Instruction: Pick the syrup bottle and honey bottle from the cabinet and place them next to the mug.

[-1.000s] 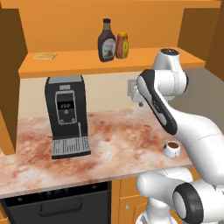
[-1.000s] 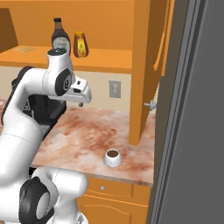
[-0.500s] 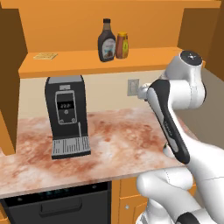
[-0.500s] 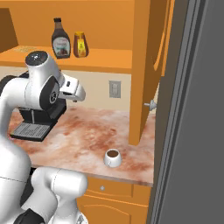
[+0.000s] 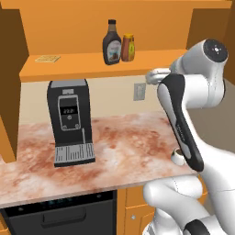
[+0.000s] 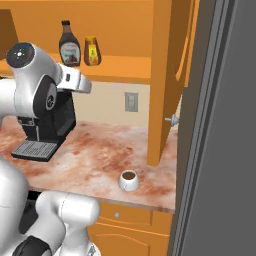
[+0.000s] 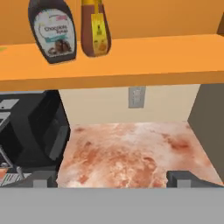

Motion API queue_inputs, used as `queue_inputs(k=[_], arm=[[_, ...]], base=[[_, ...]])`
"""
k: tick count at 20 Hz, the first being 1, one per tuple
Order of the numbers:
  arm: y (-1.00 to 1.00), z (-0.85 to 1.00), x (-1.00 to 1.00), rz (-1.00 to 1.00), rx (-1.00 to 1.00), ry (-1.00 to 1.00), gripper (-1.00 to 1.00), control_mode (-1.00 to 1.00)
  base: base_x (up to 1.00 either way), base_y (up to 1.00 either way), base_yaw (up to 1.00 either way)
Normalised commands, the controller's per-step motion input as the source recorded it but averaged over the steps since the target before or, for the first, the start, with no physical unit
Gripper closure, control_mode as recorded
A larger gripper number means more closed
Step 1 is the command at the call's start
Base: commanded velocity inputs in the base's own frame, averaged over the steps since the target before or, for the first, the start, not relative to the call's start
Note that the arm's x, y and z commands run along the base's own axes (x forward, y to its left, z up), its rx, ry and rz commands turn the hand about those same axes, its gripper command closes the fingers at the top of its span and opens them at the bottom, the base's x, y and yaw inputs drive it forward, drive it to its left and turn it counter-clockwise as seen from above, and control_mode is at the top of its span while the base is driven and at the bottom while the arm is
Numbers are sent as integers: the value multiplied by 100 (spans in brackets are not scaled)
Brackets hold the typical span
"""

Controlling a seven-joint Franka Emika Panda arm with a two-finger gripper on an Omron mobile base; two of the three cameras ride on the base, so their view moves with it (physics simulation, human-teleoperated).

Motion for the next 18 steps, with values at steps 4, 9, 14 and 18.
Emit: queue_inputs(k=[4, 9, 14, 18], arm=[[24, 77, 8, 0, 0, -19, -100, -100], [37, 63, 8, 0, 0, -16, -100, -100], [43, 20, 19, 1, 1, -15, -100, -100], [45, 2, 28, 8, 0, -2, -100, -100]], base=[[0, 0, 0], [0, 0, 0], [0, 0, 0], [0, 0, 0]])
